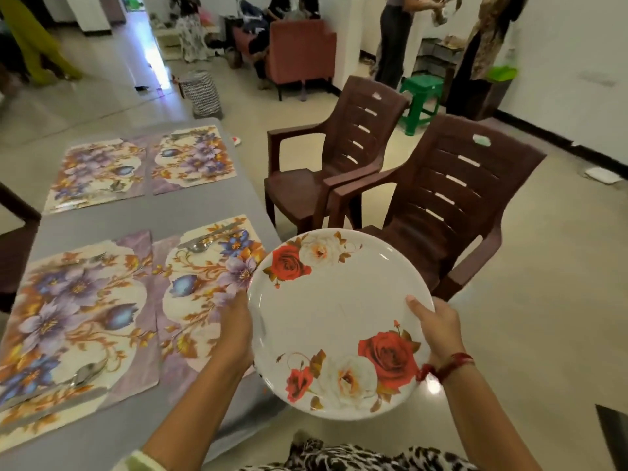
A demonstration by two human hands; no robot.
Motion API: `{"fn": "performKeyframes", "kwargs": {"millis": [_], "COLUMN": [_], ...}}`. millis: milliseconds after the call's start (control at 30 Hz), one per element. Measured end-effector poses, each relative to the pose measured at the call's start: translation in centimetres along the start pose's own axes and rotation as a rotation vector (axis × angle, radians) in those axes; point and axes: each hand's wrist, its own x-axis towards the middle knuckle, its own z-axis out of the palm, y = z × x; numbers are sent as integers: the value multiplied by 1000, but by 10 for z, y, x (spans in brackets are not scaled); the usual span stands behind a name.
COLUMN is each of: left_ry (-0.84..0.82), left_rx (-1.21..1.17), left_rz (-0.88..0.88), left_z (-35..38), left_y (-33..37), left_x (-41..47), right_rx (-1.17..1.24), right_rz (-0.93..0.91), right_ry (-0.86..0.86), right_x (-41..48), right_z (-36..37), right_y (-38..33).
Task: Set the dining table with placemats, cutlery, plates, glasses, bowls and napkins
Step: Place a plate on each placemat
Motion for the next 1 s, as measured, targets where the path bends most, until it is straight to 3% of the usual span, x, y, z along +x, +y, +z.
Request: {"fn": "performKeyframes", "kwargs": {"millis": [200, 367, 533, 767, 1000], "left_ry": [189, 366, 421, 573, 752], "left_rx": [37, -65, -223, -284, -316], "left_rz": [-10, -96, -179, -215, -228], "left_z": [21, 6, -17, -63, -81], "left_y": [-13, -19, -7, -17, -40], "left_x": [30, 71, 101, 117, 113], "right_rx": [-161, -276, -362, -506, -590], "right_rz": [-13, -10, -40, -131, -132], "right_ry": [-142, -288, -413, -586, -681], "right_x": [82, 129, 165, 170, 157], "right_z": [22, 82, 152, 239, 280], "right_y": [-15, -22, -33, -37, -16]}}
